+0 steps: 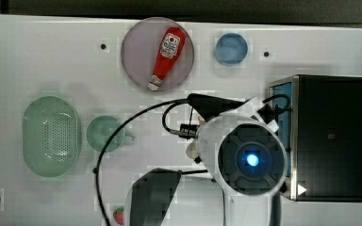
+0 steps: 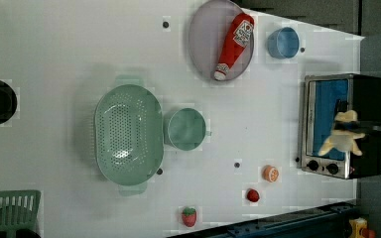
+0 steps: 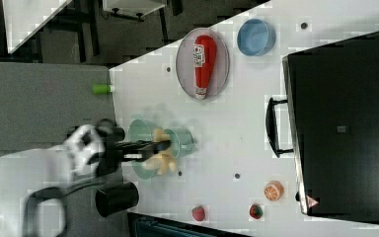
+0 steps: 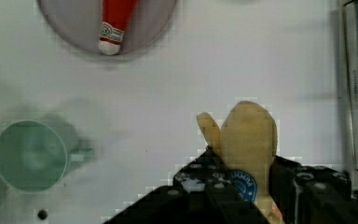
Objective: Pick Banana and place it in mug.
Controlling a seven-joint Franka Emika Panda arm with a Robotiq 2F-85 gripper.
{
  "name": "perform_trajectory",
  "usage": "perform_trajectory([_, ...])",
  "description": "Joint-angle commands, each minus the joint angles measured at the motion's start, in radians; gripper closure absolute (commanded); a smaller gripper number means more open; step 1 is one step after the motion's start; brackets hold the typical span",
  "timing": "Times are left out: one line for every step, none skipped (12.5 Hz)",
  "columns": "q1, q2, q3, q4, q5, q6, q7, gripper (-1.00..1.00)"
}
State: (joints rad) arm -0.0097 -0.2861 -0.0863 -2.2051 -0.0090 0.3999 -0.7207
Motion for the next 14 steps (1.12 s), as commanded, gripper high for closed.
perform_trajectory([0.016, 0.015, 0.038, 0.105, -0.014, -0.205, 0.064, 0.38])
perform_trajectory([0.027, 0.019, 0.066, 0.124, -0.011, -0.247, 0.121, 0.38])
perform_trajectory([0.037, 0.024, 0.099, 0.13, 0.001, -0.258, 0.177, 0.38])
perform_trajectory([0.046, 0.029, 0.138, 0.129, 0.016, -0.258, 0.237, 0.38])
perform_trajectory([0.054, 0.036, 0.179, 0.13, 0.038, -0.257, 0.298, 0.38])
perform_trajectory([0.059, 0.047, 0.223, 0.128, 0.055, -0.257, 0.373, 0.38])
perform_trajectory([0.062, 0.063, 0.267, 0.128, 0.069, -0.252, 0.454, 0.38])
perform_trajectory([0.064, 0.084, 0.309, 0.127, 0.08, -0.238, 0.53, 0.38])
perform_trajectory([0.065, 0.11, 0.353, 0.126, 0.082, -0.216, 0.592, 0.38])
perform_trajectory([0.066, 0.139, 0.391, 0.124, 0.082, -0.179, 0.641, 0.38])
perform_trajectory([0.067, 0.168, 0.425, 0.12, 0.082, -0.13, 0.688, 0.38])
perform_trajectory([0.067, 0.195, 0.453, 0.111, 0.082, -0.075, 0.731, 0.38])
perform_trajectory([0.068, 0.222, 0.478, 0.093, 0.082, -0.021, 0.768, 0.38])
perform_trajectory([0.068, 0.248, 0.498, 0.071, 0.082, 0.032, 0.798, 0.38])
